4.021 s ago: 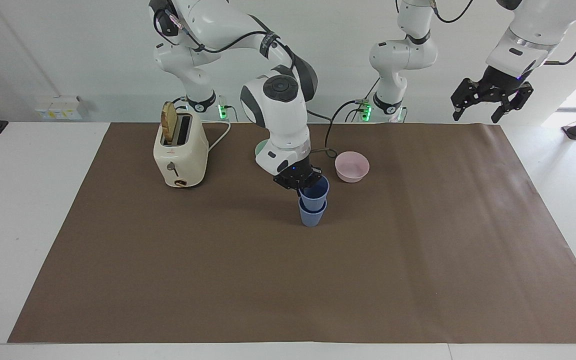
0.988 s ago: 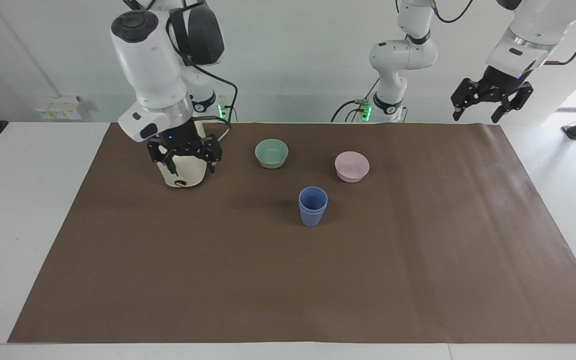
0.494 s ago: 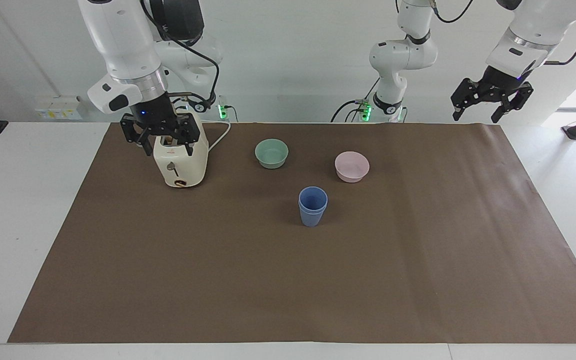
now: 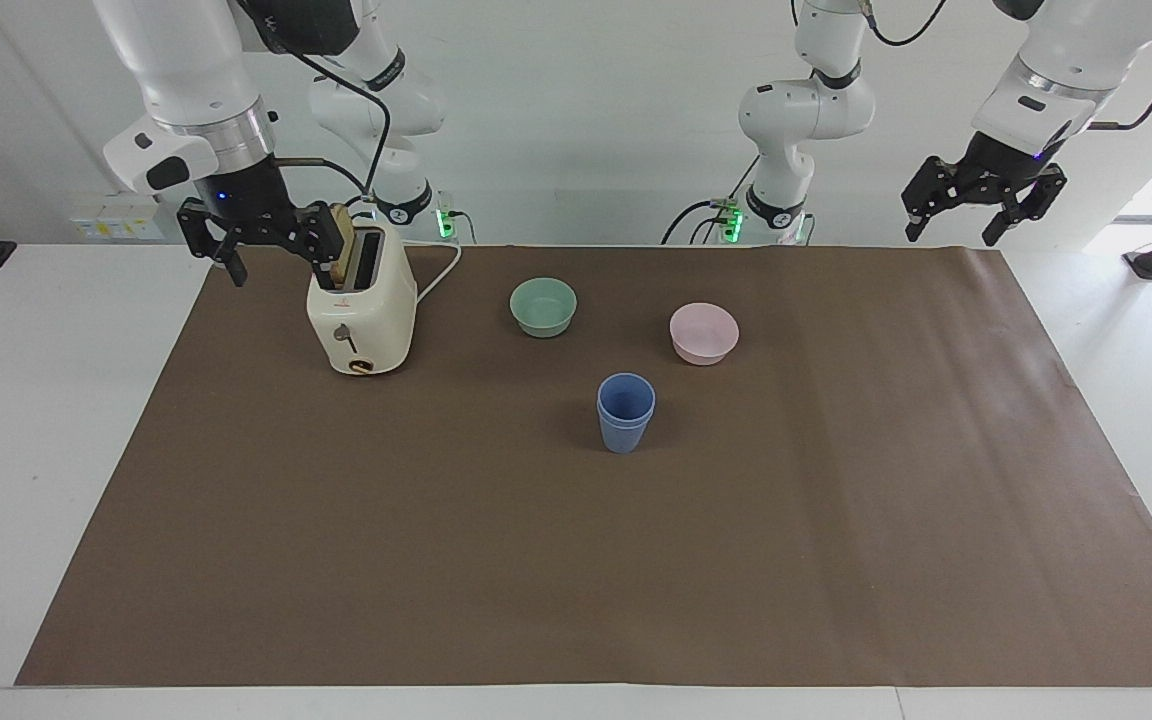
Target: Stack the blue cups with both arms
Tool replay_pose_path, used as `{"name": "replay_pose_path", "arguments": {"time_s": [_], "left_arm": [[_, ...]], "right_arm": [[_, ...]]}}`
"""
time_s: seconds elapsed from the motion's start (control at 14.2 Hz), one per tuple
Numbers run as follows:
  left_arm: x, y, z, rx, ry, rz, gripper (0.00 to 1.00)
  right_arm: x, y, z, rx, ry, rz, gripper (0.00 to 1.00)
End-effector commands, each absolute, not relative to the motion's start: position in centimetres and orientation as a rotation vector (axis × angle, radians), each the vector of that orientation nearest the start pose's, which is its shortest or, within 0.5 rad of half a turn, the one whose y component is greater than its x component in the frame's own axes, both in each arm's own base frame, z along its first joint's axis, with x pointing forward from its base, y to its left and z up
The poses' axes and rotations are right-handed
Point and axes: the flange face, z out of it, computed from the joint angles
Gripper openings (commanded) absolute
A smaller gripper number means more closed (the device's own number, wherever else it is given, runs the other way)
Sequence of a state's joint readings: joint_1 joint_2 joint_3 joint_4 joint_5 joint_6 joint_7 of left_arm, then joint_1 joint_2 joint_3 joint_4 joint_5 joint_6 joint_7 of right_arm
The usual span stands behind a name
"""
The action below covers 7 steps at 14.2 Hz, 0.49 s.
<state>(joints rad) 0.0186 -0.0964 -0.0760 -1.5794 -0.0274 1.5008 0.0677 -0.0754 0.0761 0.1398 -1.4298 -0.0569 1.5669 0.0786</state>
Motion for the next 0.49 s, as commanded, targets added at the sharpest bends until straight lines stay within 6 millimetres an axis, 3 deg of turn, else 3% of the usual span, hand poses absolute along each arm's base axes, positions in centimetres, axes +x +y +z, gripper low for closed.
{"name": "replay_pose_path", "arguments": {"time_s": [0.0, 0.42], "left_arm": [[51.18, -3.15, 66.7, -3.166, 0.199, -0.022, 1.0], [51.16, -3.15, 66.68, -3.166, 0.202, -0.02, 1.0]], "right_arm": [[57.1, 1.27, 64.88, -3.181, -0.018, -0.081, 1.0], [57.11, 1.63, 65.02, -3.178, -0.016, -0.094, 1.0]]}}
